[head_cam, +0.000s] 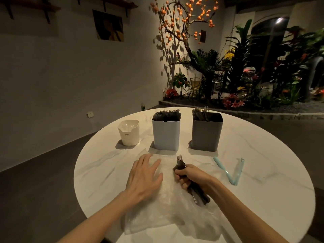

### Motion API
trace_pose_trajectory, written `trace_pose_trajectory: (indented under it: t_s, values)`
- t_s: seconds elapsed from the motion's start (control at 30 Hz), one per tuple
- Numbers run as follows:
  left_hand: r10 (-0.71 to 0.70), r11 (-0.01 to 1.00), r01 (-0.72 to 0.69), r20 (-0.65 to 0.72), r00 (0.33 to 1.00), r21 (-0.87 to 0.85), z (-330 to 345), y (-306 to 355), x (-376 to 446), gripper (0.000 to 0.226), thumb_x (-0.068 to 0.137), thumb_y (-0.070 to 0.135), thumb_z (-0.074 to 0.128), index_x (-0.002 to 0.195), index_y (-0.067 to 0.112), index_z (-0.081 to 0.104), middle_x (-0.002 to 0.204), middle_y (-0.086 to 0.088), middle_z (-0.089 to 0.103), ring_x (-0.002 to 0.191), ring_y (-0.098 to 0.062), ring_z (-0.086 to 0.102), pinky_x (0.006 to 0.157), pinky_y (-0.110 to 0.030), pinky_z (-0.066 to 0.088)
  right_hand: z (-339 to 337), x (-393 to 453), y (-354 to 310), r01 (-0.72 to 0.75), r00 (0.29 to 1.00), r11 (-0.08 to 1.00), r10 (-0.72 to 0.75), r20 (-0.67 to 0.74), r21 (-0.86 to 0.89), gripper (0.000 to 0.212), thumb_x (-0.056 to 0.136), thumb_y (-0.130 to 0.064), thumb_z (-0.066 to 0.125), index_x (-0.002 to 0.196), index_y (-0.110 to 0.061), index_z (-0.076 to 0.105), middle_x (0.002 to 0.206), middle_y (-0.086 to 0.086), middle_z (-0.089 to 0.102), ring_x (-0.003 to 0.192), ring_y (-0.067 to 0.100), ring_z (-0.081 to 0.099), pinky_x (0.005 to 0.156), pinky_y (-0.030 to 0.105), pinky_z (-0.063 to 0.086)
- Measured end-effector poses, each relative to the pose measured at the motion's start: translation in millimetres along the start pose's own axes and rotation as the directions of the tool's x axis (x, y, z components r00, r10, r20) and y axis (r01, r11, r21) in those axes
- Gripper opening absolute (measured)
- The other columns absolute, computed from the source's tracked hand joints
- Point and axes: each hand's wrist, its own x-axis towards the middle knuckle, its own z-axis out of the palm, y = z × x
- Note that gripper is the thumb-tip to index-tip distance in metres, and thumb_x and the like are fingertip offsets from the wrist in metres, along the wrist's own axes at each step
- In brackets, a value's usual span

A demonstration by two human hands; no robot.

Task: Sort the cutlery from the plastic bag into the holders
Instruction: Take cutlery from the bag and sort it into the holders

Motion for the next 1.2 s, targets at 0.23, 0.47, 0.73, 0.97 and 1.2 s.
trace_pose_trajectory:
  t_s: [0.23, 0.47, 0.73, 0.97, 1.2]
  values:
    - [-0.054, 0.92, 0.02, -0.075, 0.996, -0.391, 15, 33, 18, 0.032, 0.097, 0.017, 0.049, 0.126, 0.025, 0.06, 0.143, -0.001, 0.05, 0.136, -0.016, 0.045, 0.12, -0.041, 0.033, 9, -1, -26, 0.25, 0.961, 0.919, -0.275, 0.042, 0.305, 0.004, 0.103, -0.009, 0.049, 0.102, -0.006, 0.046, 0.07, 0.001, 0.05, 0.052, 0.006, 0.034, 0.042, 0.015, 0.029]
    - [0.03, -0.237, 0.54, 0.55, 0.835, -0.807, -9, 67, 44, 0.021, 0.087, 0.03, 0.064, 0.089, 0.01, 0.068, 0.08, -0.009, 0.064, 0.07, -0.018, 0.061, 0.066, -0.031, 0.051, 8, 30, -28, 0.448, 0.894, 0.796, -0.404, -0.194, 0.407, 0.022, 0.102, -0.022, 0.054, 0.09, -0.005, 0.055, 0.063, 0.002, 0.047, 0.051, 0.01, 0.04, 0.045, 0.018, 0.037]
    - [0.279, 0.2, 0.496, 0.534, 0.798, -0.845, 20, 52, 54, 0.032, 0.099, 0.028, 0.062, 0.111, -0.002, 0.062, 0.09, -0.019, 0.073, 0.072, -0.03, 0.069, 0.057, -0.03, 0.055, -7, 51, -21, 0.496, 0.865, 0.687, -0.334, -0.375, 0.532, 0.013, 0.101, -0.017, 0.057, 0.099, -0.006, 0.063, 0.077, 0.006, 0.062, 0.063, 0.015, 0.057, 0.058, 0.024, 0.049]
    - [0.352, 0.14, 0.499, 0.514, 0.782, -0.855, 23, 47, 54, 0.029, 0.105, 0.028, 0.05, 0.11, 0.001, 0.06, 0.091, -0.018, 0.07, 0.079, -0.028, 0.068, 0.051, -0.025, 0.051, -15, 40, -26, 0.383, 0.923, 0.67, -0.303, -0.237, 0.636, 0.026, 0.099, -0.014, 0.056, 0.123, -0.006, 0.064, 0.092, 0.006, 0.074, 0.075, 0.017, 0.072, 0.082, 0.03, 0.052]
    - [0.407, -0.112, 0.577, 0.492, 0.769, -0.809, 26, 45, 54, 0.034, 0.103, 0.047, 0.047, 0.107, 0.014, 0.045, 0.075, -0.01, 0.05, 0.049, -0.021, 0.048, 0.039, -0.026, 0.039, -9, 35, -21, 0.352, 0.932, 0.797, -0.348, -0.102, 0.491, 0.031, 0.098, -0.019, 0.058, 0.126, -0.005, 0.06, 0.119, 0.011, 0.072, 0.103, 0.02, 0.071, 0.091, 0.033, 0.052]
